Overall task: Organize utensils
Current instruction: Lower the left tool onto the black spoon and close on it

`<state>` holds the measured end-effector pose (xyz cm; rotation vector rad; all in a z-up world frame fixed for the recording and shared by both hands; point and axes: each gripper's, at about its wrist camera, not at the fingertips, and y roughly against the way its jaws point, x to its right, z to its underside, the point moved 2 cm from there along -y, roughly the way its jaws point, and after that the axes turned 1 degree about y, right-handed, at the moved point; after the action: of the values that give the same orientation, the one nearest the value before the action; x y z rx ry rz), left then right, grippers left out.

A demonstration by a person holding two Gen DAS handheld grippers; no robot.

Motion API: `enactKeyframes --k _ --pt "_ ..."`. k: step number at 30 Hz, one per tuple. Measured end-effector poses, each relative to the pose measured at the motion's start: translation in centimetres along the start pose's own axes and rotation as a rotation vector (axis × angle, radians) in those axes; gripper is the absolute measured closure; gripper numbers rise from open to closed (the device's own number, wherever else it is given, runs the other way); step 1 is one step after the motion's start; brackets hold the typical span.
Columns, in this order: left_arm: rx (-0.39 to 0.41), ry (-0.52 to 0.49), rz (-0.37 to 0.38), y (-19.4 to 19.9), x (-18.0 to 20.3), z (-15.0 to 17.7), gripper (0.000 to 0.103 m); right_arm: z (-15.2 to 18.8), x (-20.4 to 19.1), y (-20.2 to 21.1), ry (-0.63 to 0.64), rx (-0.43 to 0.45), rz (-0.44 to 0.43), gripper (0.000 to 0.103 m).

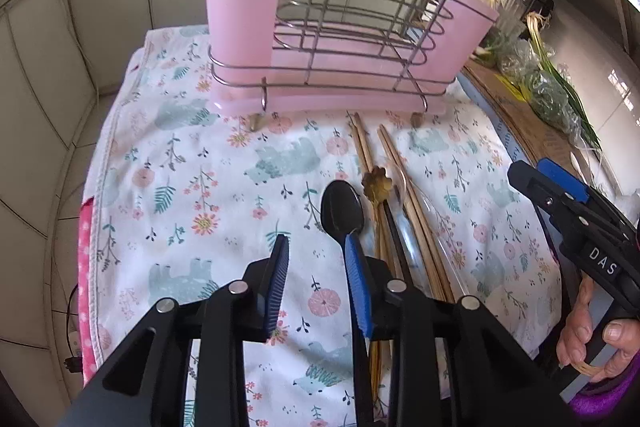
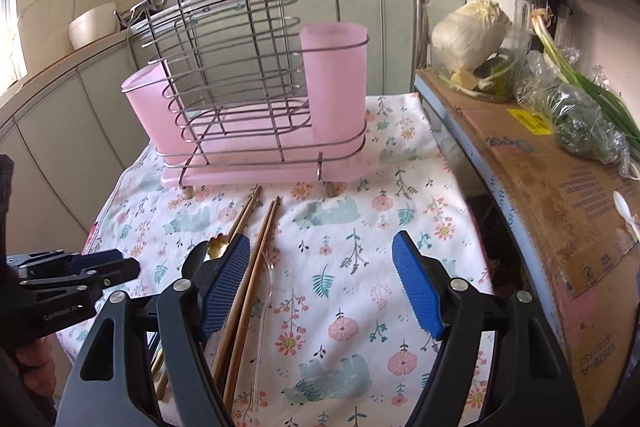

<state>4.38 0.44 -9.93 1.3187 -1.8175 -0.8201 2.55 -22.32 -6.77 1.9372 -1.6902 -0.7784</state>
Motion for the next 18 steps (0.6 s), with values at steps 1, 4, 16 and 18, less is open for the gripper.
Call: enactKeyframes --k 1,4,16,18 --pt "-0.022 -0.005 0.007 -0.4 0.1 0.0 0.081 0.1 0.0 -0.2 -0.001 -0.013 -0.012 0.035" --pt "-0.094 -0.011 0.038 -1.8 0.5 0.0 0.085 0.5 0.1 -1.4 -0.023 -0.080 -0.071 0.048" --pt "-0.272 0.018 0.097 -6.5 1.3 -0.8 0.085 1.8 2.2 -5.3 -0.279 -0.337 -0.345 0.073" --pt "-0.273 0.012 0.106 -6.6 1.5 -0.9 0.094 1.8 1.9 -5.9 -0.294 -0.367 -0.368 0.074"
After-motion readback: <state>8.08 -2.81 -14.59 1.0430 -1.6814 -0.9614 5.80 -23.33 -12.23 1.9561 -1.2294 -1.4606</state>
